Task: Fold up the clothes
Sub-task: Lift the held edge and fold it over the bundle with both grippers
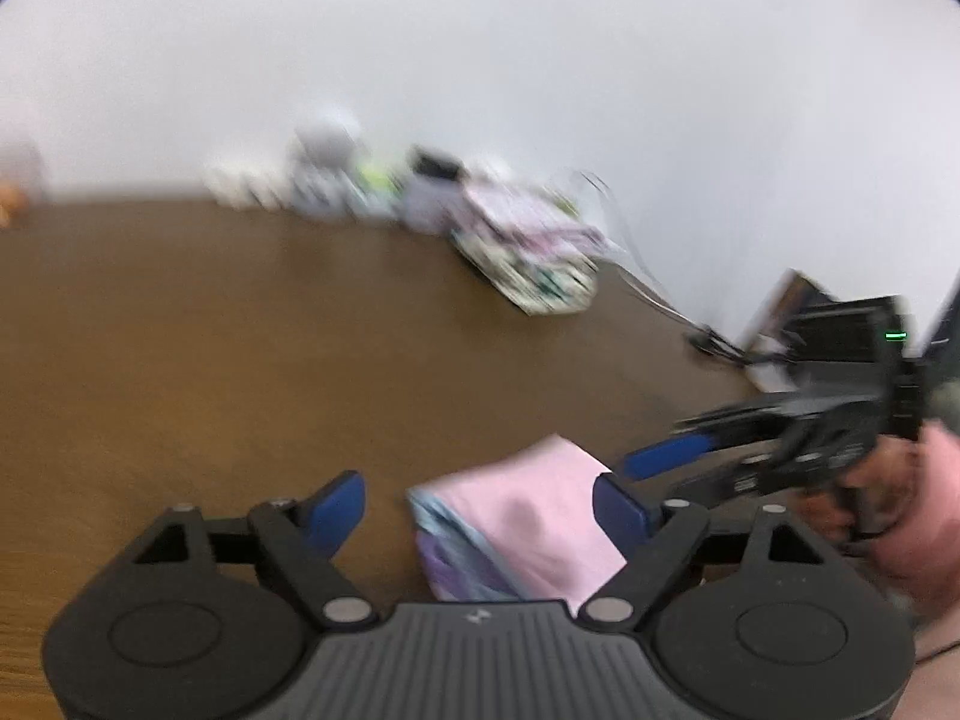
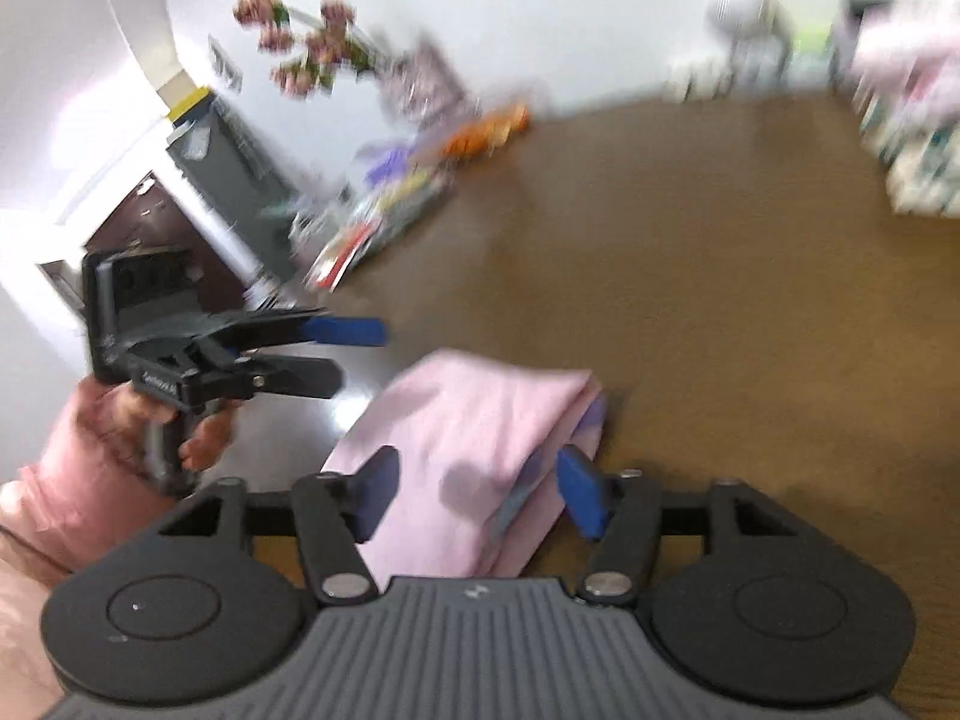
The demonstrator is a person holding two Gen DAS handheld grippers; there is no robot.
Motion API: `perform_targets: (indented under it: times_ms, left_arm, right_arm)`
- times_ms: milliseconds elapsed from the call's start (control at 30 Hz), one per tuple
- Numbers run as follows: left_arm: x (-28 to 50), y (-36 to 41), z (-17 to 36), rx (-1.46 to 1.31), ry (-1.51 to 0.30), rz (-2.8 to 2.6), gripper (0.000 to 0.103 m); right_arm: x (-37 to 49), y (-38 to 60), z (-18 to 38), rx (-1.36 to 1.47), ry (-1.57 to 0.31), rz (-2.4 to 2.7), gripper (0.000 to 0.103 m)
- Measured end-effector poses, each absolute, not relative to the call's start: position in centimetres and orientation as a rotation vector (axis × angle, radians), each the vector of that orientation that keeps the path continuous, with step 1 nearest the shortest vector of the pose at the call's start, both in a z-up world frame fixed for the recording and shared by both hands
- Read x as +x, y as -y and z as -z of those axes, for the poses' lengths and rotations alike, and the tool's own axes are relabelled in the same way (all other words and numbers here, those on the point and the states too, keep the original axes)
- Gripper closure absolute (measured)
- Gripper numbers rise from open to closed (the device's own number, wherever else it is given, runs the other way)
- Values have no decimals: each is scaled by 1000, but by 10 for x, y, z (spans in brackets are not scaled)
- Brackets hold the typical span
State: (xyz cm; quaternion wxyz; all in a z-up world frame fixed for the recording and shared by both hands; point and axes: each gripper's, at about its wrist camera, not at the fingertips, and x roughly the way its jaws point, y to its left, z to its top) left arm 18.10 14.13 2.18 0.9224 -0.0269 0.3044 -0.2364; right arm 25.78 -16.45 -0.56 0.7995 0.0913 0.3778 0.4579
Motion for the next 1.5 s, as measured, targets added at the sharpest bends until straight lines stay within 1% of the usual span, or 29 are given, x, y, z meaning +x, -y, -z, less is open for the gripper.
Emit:
perform_targets:
  times_ms: [67, 100, 133, 167, 200, 233, 267, 300, 433, 567, 600, 667, 700, 733, 833, 867, 900, 933, 1000, 1167, 1267, 1300, 1333, 1367, 1400, 1433, 1467, 1500]
  left_arm:
    - [171, -136, -31, -1, -568, 437, 22]
    - [167, -132, -34, 32, -544, 417, 27]
    - [165, -119, -35, 86, -540, 414, 44]
    - [163, -106, -35, 135, -540, 412, 53]
    - [164, -95, -33, 165, -561, 412, 70]
    - [165, -86, -29, 190, -589, 407, 85]
    - [165, -78, -25, 216, -613, 401, 89]
    - [164, -73, -20, 242, -623, 391, 89]
    - [166, -69, 7, 256, -665, 356, 90]
    - [160, -75, 15, 222, -642, 355, 90]
    - [156, -76, 13, 222, -635, 353, 89]
    - [148, -80, 4, 213, -610, 352, 75]
    - [141, -84, -2, 199, -587, 359, 65]
    - [133, -87, -8, 188, -565, 368, 63]
    - [114, -88, -13, 199, -558, 386, 65]
    - [111, -86, -11, 208, -572, 390, 68]
    - [109, -84, -8, 217, -587, 394, 75]
    - [106, -83, -6, 227, -601, 397, 79]
    - [106, -79, 2, 244, -625, 395, 82]
    - [110, -80, 15, 217, -651, 375, 82]
    - [110, -80, 15, 203, -650, 365, 82]
    - [109, -80, 13, 198, -644, 360, 77]
    - [106, -80, 11, 191, -636, 356, 58]
    - [103, -81, 7, 183, -618, 352, 47]
    - [99, -82, 2, 172, -598, 349, 30]
    - [94, -83, -3, 156, -568, 344, 18]
    - [89, -85, -9, 140, -538, 338, 13]
    - [84, -86, -14, 122, -511, 327, 8]
  right_arm:
    - [246, 163, -7, 143, -721, -921, 40]
    - [241, 160, -13, 115, -678, -896, 42]
    - [236, 153, -16, 84, -641, -873, 45]
    - [234, 145, -18, 59, -617, -857, 60]
    - [234, 134, -18, 40, -612, -849, 74]
    - [235, 124, -16, 30, -621, -844, 79]
    - [236, 118, -13, 25, -631, -842, 82]
    - [237, 111, -9, 13, -640, -840, 84]
    - [240, 91, 17, -62, -690, -797, 85]
    - [231, 98, 27, -53, -655, -797, 85]
    - [230, 100, 25, -43, -657, -794, 85]
    - [223, 108, 19, -11, -637, -800, 84]
    - [217, 114, 14, 7, -617, -808, 82]
    - [209, 119, 7, 12, -594, -817, 82]
    - [182, 127, -3, -18, -566, -830, 80]
    - [174, 127, -3, -29, -569, -832, 80]
    - [168, 127, -2, -40, -577, -830, 80]
    - [163, 125, 1, -55, -584, -829, 80]
    - [153, 122, 7, -84, -597, -825, 80]
    - [151, 113, 32, -126, -640, -792, 80]
    - [149, 113, 32, -125, -642, -786, 80]
    - [149, 114, 32, -124, -642, -784, 78]
    - [148, 116, 30, -112, -638, -785, 76]
    - [147, 118, 28, -99, -633, -784, 67]
    - [143, 122, 23, -84, -618, -777, 56]
    - [140, 126, 19, -69, -603, -770, 48]
    - [136, 129, 15, -53, -589, -762, 33]
    - [133, 133, 11, -37, -575, -755, 23]
